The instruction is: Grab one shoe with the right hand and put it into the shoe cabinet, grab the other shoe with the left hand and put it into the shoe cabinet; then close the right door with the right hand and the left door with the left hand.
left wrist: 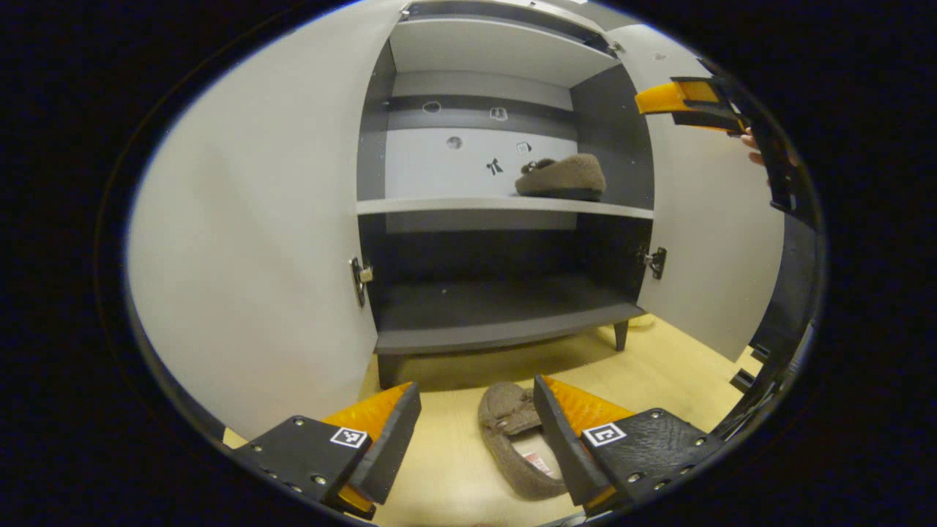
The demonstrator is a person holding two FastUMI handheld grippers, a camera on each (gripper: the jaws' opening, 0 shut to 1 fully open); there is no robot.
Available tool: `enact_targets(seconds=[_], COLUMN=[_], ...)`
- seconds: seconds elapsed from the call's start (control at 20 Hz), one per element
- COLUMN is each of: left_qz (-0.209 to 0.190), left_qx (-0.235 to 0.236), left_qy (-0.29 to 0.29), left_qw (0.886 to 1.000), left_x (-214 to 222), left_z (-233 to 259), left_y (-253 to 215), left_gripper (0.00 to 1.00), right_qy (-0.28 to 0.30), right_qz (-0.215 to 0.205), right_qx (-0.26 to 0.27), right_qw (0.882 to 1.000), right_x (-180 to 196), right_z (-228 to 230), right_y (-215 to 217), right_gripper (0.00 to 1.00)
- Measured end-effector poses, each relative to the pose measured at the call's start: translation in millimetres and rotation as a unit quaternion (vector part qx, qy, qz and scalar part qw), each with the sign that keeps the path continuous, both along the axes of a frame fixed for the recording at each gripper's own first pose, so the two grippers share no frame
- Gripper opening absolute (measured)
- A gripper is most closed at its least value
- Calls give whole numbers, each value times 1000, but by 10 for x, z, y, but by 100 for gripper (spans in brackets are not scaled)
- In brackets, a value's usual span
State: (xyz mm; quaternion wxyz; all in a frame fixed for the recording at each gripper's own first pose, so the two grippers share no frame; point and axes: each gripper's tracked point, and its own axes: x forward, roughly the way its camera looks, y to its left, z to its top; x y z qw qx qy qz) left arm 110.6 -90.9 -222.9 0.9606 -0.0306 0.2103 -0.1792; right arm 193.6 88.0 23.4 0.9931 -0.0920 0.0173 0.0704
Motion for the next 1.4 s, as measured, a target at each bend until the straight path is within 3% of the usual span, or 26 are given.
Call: enact_targets(seconds=[0.55, 0.8, 0.85, 0.9, 1.0, 1.1, 1.15, 1.25, 1.3, 1.4], left_qz=[-43, -40, -39, -39, -39, -42, -55, -64, -65, -59], left_qx=[29, 20, 21, 23, 21, 23, 14, 12, 14, 38], left_qy=[142, 178, 185, 194, 207, 217, 221, 230, 228, 216], left_qw=[989, 983, 982, 980, 977, 975, 974, 971, 971, 974], left_x=[-302, -249, -238, -236, -214, -200, -207, -252, -227, -193], left_z=[-988, -1230, -1248, -1287, -1337, -1401, -1406, -1395, -1428, -1410], left_y=[-149, -235, -236, -250, -300, -360, -421, -479, -504, -445], left_gripper=[90, 91, 98, 91, 94, 73, 73, 52, 52, 42], right_qy=[52, 73, 76, 78, 79, 79, 79, 78, 79, 79], right_qz=[-3, -7, -10, -12, -16, -18, -18, -18, -18, -17], right_qx=[14, 11, 11, 11, 12, 10, 9, 9, 9, 10], right_qw=[999, 997, 997, 997, 997, 997, 997, 997, 997, 997], right_x=[-458, -613, -634, -650, -665, -690, -700, -723, -742, -754], right_z=[-409, -554, -571, -573, -568, -556, -556, -543, -538, -534], right_y=[-50, -84, -104, -125, -164, -192, -195, -207, -208, -215], right_gripper=[98, 98, 98, 98, 98, 98, 98, 98, 98, 98])
